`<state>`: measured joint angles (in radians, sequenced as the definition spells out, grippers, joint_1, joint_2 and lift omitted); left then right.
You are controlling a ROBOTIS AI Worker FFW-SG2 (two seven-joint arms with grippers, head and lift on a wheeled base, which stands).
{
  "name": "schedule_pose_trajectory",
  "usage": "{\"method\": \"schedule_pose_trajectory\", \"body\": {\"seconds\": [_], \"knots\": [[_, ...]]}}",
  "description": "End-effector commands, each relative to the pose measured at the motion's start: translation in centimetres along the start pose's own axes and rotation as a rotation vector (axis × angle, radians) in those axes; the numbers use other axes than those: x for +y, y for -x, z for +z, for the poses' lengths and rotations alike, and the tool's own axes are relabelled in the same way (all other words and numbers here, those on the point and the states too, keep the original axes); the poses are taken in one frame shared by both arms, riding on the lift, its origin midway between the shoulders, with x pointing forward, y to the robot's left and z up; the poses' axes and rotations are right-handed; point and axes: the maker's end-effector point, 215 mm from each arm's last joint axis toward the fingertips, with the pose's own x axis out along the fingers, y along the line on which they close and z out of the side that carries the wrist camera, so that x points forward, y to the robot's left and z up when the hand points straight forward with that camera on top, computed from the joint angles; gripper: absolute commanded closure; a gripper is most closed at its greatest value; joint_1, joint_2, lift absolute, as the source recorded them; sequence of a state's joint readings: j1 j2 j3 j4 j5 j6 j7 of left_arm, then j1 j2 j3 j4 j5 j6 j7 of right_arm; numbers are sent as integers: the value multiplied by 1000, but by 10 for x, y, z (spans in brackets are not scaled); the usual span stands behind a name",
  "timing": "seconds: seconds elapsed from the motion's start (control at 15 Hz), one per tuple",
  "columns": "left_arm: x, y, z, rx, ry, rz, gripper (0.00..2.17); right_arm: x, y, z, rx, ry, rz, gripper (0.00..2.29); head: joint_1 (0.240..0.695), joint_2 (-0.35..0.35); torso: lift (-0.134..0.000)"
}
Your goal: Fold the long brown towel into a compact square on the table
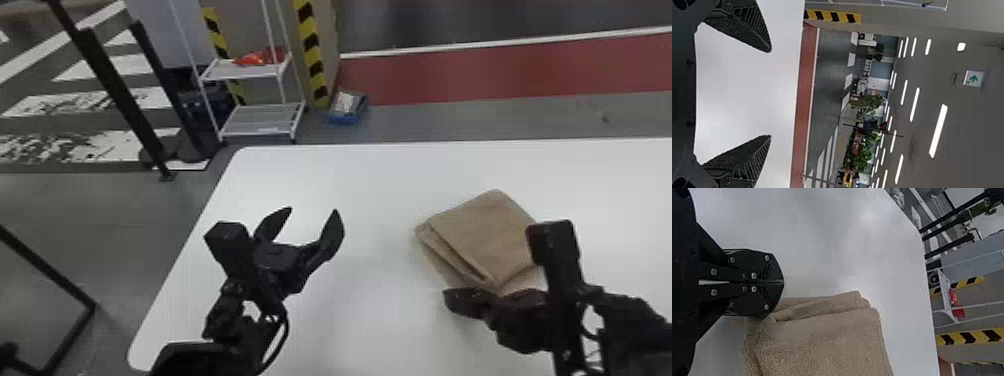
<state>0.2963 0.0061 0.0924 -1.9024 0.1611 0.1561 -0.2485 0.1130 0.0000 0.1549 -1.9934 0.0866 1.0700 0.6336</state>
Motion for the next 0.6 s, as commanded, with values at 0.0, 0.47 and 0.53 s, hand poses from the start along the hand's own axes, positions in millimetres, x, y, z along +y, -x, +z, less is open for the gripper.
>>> {"method": "schedule_pose_trajectory", "body": {"seconds": [0.0, 0.47, 0.53], "knots": [[0, 0, -1, 1, 2, 0, 103, -21, 13, 1, -13, -26, -41, 2020, 695, 219, -123], [1, 0, -4, 5, 3, 1, 103, -92, 52, 7, -65, -101, -171, 2020, 695, 134, -123], [2, 0, -4, 5, 1, 2, 103, -103, 59, 9, -74, -112, -190, 2020, 695, 110, -123]]}}
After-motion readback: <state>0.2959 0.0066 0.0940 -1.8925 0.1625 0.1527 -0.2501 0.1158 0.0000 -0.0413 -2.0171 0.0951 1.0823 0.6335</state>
